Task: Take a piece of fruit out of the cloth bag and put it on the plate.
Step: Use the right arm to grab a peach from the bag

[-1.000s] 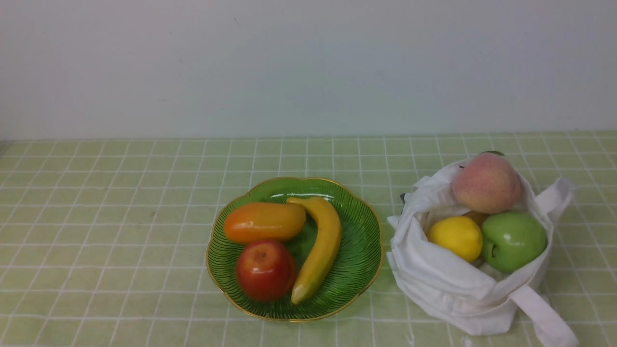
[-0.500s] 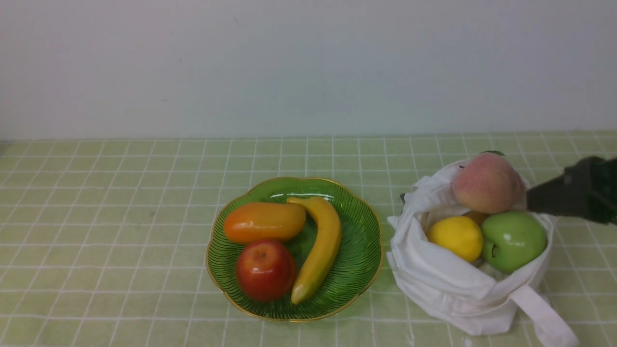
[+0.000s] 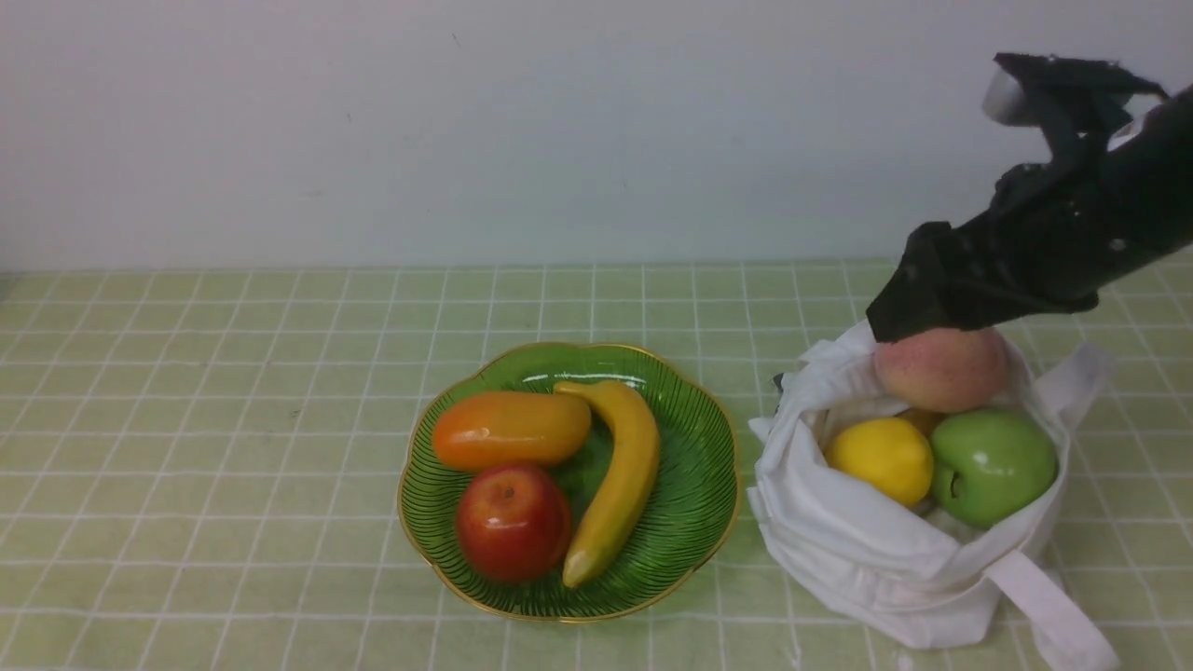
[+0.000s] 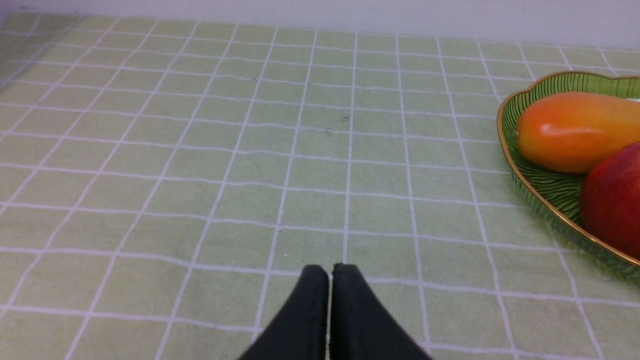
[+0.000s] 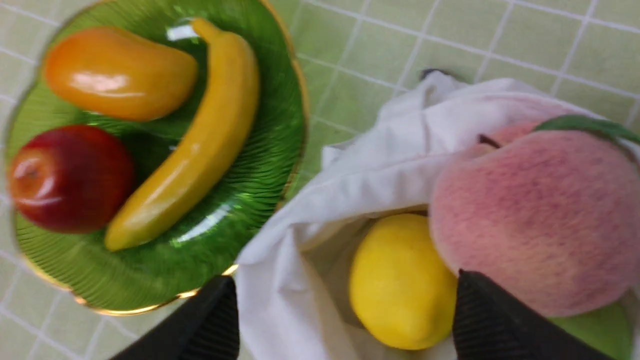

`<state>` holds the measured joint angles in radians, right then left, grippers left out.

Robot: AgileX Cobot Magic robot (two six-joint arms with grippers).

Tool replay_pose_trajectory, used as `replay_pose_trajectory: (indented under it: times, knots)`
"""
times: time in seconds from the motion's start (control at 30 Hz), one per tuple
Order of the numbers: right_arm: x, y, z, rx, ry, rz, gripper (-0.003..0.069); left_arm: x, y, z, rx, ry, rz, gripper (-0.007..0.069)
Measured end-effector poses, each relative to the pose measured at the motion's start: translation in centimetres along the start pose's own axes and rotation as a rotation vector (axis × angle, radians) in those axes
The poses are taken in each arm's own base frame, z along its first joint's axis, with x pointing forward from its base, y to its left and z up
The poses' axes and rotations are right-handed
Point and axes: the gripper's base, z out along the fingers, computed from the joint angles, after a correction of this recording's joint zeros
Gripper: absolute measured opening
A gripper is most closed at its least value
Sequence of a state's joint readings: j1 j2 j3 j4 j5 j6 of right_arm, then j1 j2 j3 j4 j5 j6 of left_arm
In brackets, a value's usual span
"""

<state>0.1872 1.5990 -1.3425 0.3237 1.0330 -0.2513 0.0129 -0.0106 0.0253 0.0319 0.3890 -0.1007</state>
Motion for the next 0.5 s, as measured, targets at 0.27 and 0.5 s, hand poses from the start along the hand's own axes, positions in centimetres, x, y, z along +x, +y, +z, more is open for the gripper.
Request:
replay_pose_trajectory:
  times: [0.27,0.5]
  knots:
    - [-0.6,-1.9,2.6,0.208,0.056,0.132,0.0601,0.0,0.0,0.0,0.000,0.000,0.000,-0.0008]
    - [-0.7,-2.6,4.9,0.222,0.073,0.163,0.0602,0.0,0.0,0.0,0.000,0.000,0.000,-0.0008]
